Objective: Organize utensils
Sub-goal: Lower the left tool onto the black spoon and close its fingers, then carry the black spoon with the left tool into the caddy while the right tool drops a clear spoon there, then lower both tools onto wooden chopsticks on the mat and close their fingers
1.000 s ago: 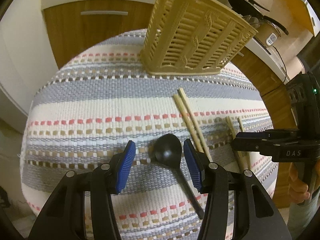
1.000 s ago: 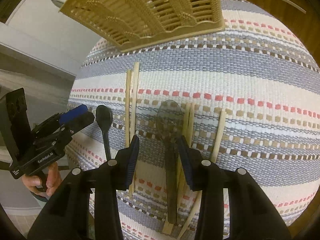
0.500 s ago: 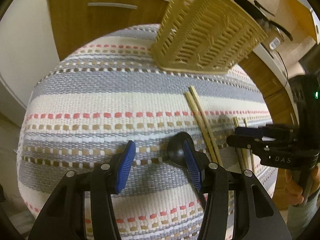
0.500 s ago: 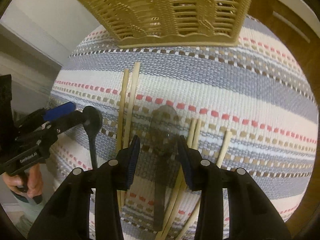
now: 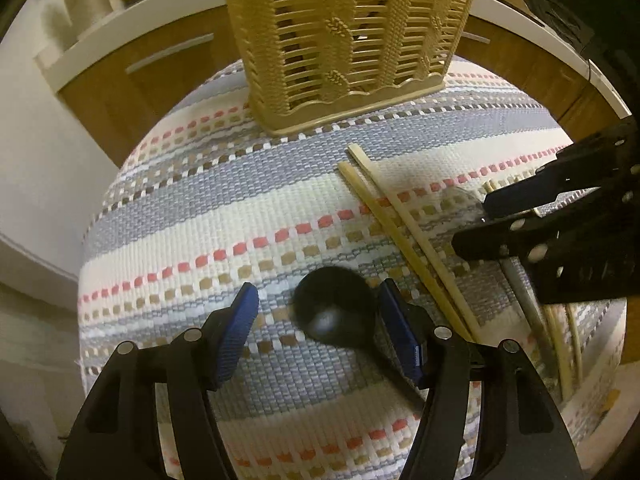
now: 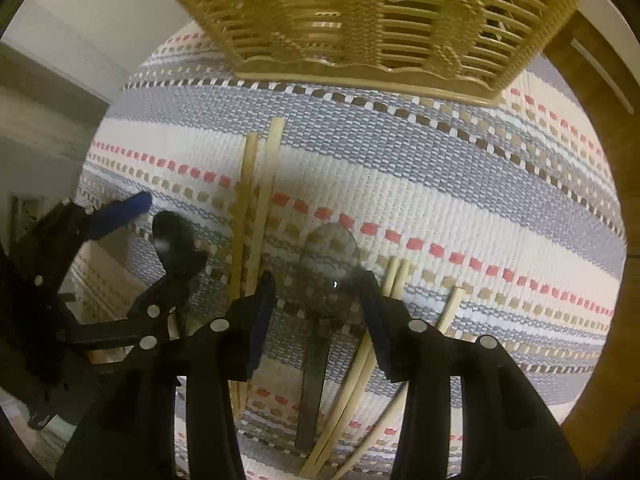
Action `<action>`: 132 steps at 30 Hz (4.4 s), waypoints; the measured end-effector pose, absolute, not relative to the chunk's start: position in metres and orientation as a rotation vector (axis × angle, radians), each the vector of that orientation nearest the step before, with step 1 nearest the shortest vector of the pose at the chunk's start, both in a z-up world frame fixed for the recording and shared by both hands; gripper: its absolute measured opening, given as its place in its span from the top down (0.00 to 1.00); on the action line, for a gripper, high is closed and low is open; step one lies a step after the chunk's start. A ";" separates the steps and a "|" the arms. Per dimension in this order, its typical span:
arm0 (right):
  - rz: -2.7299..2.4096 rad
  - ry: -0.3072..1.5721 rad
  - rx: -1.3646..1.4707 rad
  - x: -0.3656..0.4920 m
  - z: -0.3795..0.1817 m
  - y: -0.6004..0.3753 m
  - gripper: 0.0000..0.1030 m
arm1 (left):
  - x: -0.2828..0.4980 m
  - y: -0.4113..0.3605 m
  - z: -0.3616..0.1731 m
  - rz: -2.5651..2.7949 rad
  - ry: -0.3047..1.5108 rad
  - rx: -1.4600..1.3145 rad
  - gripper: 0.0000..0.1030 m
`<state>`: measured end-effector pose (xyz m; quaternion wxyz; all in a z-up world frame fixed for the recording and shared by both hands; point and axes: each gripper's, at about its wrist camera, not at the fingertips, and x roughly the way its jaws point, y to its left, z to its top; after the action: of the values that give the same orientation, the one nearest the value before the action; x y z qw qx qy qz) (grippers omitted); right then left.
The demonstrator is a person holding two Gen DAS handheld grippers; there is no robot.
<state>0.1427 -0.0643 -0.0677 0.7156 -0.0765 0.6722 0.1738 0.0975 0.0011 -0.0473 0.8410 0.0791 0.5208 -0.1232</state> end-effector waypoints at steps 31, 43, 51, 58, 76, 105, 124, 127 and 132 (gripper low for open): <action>0.614 1.150 0.001 0.090 -0.033 -0.110 0.72 | 0.066 0.001 0.021 -0.350 0.777 0.097 0.67; 0.661 0.795 0.114 0.077 0.071 -0.175 0.72 | 0.063 -0.009 0.106 -0.341 0.519 0.116 0.67; 0.581 0.598 0.115 0.097 0.136 -0.187 0.72 | 0.096 -0.012 0.163 -0.242 0.352 0.182 0.67; 0.461 0.449 0.086 0.121 0.182 -0.197 0.72 | 0.128 -0.011 0.184 -0.144 0.247 0.216 0.67; 0.223 0.292 -0.009 0.194 0.146 -0.178 0.72 | 0.192 -0.024 0.137 -0.027 0.181 0.341 0.67; 0.327 0.427 0.066 0.151 0.112 -0.199 0.51 | 0.155 0.010 0.125 -0.183 0.265 0.078 0.42; 0.324 0.700 -0.023 0.070 0.091 -0.180 0.51 | 0.076 0.015 0.123 -0.297 0.470 -0.030 0.42; 0.317 0.793 0.005 0.070 0.076 -0.183 0.51 | 0.079 0.011 0.099 -0.312 0.570 -0.027 0.42; 0.300 0.971 0.067 0.075 0.043 -0.196 0.51 | 0.091 0.009 0.056 -0.335 0.757 -0.066 0.42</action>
<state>0.0749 -0.1958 0.0428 0.8730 0.0322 0.4650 0.1438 0.0907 0.0086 0.0556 0.9151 -0.0321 0.3677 -0.1626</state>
